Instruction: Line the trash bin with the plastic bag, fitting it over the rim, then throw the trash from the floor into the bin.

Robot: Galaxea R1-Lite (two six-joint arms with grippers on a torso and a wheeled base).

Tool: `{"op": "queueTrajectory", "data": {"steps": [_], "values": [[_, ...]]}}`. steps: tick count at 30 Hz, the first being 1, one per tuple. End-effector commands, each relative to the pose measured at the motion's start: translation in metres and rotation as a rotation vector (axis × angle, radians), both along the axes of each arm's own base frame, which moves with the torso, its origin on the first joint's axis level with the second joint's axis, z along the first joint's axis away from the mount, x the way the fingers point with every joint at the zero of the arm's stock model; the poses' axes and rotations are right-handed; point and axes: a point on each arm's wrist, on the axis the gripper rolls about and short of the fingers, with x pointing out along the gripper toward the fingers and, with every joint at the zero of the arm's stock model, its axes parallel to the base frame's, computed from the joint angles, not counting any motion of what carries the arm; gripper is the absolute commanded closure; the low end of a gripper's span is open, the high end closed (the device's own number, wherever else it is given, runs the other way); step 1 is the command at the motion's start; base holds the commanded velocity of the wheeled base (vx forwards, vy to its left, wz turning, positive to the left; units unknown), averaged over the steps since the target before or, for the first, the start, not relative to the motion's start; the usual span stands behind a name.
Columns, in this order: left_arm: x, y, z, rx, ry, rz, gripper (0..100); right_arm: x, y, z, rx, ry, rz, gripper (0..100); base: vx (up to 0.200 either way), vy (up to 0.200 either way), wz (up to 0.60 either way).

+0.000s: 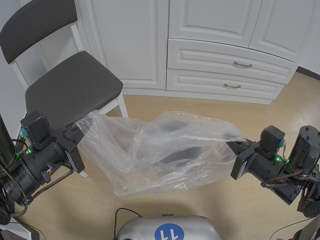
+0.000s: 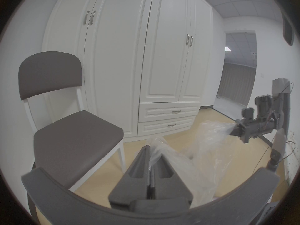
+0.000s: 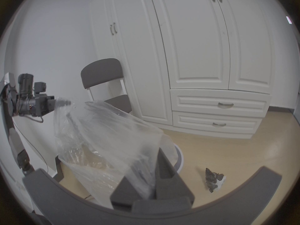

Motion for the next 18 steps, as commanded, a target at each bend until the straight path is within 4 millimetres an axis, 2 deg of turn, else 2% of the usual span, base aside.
{"op": "queueTrajectory", "data": {"steps": [1,4,5,8,12,18], "values": [[0.002,0.0,-0.003,0.039,0.005,0.051,100,-0.021,0.004,0.005,-0.045,-0.05,0.037,100,0.0,0.0,0.0],[0.002,0.001,-0.003,0.053,-0.001,0.081,100,-0.024,0.005,0.004,-0.078,-0.064,0.033,100,0.0,0.0,0.0],[0.001,0.006,-0.003,0.082,-0.013,0.159,100,-0.026,0.005,-0.001,-0.162,-0.089,-0.007,100,0.0,0.0,0.0],[0.0,0.013,-0.002,0.123,-0.038,0.246,100,-0.026,0.001,-0.003,-0.219,-0.104,-0.045,100,0.0,0.0,0.0],[-0.005,0.022,-0.001,0.17,-0.069,0.292,100,-0.026,-0.001,-0.004,-0.232,-0.105,-0.058,100,0.0,0.0,0.0],[-0.006,0.036,-0.005,0.24,-0.081,0.361,100,-0.019,-0.015,-0.014,-0.372,-0.104,-0.17,100,0.0,0.0,0.0]]}}
